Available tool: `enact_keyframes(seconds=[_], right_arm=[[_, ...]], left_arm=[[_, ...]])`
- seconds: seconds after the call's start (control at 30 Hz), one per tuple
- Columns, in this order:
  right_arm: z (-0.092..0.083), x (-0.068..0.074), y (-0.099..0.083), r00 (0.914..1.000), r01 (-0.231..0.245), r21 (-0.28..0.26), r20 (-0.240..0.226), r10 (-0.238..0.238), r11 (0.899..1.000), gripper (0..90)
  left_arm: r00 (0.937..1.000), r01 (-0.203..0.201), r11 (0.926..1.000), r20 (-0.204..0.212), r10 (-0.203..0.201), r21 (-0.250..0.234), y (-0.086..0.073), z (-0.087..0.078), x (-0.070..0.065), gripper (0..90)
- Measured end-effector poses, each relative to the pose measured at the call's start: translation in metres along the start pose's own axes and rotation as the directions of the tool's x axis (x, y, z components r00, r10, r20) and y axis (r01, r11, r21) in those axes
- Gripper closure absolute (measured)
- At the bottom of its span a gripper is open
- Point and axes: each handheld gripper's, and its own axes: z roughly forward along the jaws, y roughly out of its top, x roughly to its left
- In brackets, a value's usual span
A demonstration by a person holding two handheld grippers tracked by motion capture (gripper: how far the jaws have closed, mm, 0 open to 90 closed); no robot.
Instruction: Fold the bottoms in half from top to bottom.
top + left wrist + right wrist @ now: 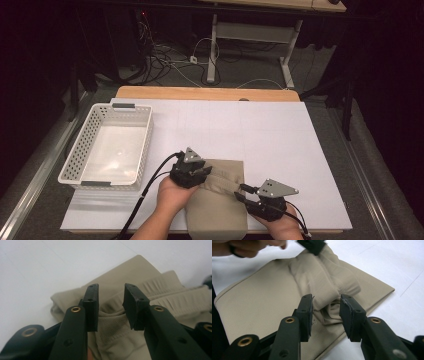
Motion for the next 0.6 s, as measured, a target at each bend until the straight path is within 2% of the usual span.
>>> enact_keyframes(seconds=[0.1,0.23,0.4,0.47,0.6], right_arm=[[0.000,0.001,0.001,1.0000,0.003,-0.003,0.001,-0.002,1.000,63.4],[-0.001,0.002,0.002,1.0000,0.003,-0.006,0.001,-0.003,1.000,63.3],[-0.002,0.003,0.002,1.0000,0.009,-0.008,-0.001,-0.009,1.000,63.3],[-0.003,0.004,0.002,1.0000,0.009,-0.008,0.000,-0.009,1.000,63.3],[-0.005,0.005,0.003,0.9999,0.016,-0.010,0.005,-0.015,1.000,63.3]], left_arm=[[0.9998,-0.017,0.9998,0.006,0.018,-0.012,-0.013,-0.010,-0.003,62.8],[0.9996,-0.016,0.9983,0.024,0.017,-0.057,-0.033,-0.022,-0.010,62.8],[0.9975,-0.031,0.9973,0.061,0.035,-0.067,-0.054,-0.033,-0.022,62.4],[0.9968,-0.060,0.9956,0.049,0.063,-0.072,-0.060,-0.037,-0.026,62.4],[0.9973,-0.051,0.9919,0.046,0.057,-0.116,-0.068,-0.046,-0.030,60.3]])
